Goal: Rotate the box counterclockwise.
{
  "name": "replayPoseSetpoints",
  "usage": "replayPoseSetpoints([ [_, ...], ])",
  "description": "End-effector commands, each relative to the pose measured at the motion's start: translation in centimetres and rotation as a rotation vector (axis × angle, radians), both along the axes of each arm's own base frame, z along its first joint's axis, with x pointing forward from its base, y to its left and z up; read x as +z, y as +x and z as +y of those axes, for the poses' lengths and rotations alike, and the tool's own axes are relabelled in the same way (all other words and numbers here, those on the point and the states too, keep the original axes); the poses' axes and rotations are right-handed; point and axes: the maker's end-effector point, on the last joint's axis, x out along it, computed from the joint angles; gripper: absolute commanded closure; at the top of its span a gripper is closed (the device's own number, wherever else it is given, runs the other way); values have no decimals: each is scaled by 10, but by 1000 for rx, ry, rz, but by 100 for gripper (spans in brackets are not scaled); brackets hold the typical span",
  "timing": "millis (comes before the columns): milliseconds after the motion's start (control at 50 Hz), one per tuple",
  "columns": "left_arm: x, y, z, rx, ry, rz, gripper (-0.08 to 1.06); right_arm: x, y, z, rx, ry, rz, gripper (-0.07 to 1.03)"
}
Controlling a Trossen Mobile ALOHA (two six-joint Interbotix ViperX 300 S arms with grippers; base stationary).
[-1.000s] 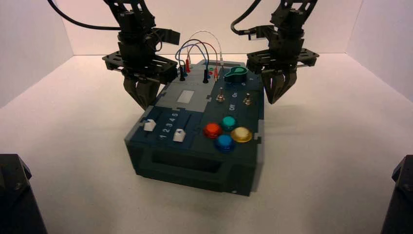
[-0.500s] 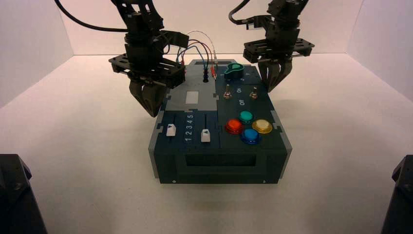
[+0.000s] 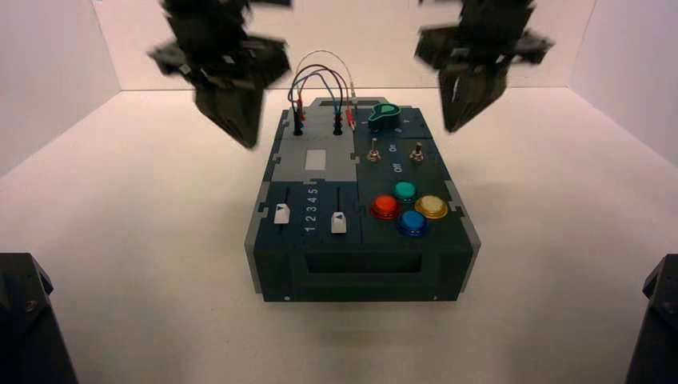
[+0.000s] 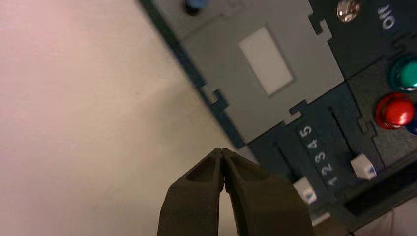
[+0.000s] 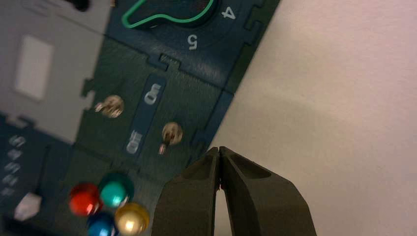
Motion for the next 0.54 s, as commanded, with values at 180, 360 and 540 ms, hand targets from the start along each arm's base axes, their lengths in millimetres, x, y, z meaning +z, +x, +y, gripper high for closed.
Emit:
replayPoseSetpoints([
  [180, 63, -4, 17, 60, -83, -137, 101, 60, -30, -10, -3, 80, -119, 99],
  [360, 86, -10, 25, 98, -144, -208, 101, 76, -49, -18, 5, 115, -170, 98],
  [540, 91, -12, 30, 118, -157, -223, 101, 80, -55, -22, 15, 122, -192, 98],
])
